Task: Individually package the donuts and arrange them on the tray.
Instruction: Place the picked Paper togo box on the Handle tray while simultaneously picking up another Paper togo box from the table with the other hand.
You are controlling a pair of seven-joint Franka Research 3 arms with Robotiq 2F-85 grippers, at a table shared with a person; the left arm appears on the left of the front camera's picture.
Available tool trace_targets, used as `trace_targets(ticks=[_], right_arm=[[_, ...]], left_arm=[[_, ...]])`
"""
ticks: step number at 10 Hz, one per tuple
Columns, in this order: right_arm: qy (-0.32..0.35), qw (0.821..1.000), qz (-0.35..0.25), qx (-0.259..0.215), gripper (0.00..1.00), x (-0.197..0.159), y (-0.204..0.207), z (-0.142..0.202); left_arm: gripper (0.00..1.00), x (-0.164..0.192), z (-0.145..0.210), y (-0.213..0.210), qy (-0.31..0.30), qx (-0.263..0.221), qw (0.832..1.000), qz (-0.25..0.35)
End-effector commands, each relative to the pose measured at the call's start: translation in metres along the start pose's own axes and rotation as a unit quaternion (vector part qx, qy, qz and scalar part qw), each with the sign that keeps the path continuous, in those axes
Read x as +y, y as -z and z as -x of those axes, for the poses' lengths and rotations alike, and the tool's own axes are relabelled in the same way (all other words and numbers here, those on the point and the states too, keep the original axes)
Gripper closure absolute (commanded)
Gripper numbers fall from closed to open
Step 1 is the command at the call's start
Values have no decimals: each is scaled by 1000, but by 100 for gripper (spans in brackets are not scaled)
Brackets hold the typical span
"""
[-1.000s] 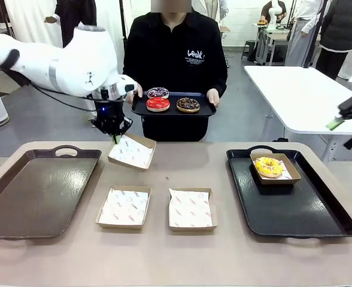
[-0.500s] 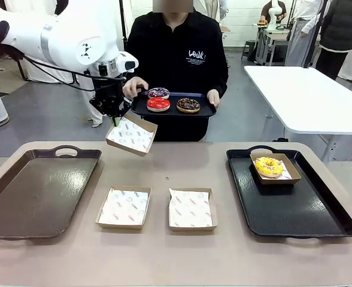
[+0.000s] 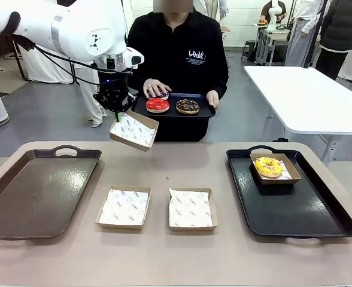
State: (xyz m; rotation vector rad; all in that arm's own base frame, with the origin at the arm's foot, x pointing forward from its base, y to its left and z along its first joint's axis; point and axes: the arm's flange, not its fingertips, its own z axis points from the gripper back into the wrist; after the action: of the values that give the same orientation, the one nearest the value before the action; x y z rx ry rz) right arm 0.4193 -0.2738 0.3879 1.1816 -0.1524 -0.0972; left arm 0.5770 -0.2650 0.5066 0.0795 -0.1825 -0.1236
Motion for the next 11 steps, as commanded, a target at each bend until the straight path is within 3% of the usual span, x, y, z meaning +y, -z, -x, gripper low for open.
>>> trace_targets(ticks=[1,2,3,11], right_arm=[[-21,1000,17,-4,0,0,8,9],[-31,998,58,-6,0,10,18,5],[-2,1000,2,0,0,-5,1,4],[-2,1000,2,0,0,-5,1,4]], left_arm=[[100,-7,-16,0,-24,12,1000,-13],[100,-6,-18,2,-30,15,999,-11],[100,0,-6,2,-7,7,1000,-1],[100,0,-6,2,-7,7,1000,-1]])
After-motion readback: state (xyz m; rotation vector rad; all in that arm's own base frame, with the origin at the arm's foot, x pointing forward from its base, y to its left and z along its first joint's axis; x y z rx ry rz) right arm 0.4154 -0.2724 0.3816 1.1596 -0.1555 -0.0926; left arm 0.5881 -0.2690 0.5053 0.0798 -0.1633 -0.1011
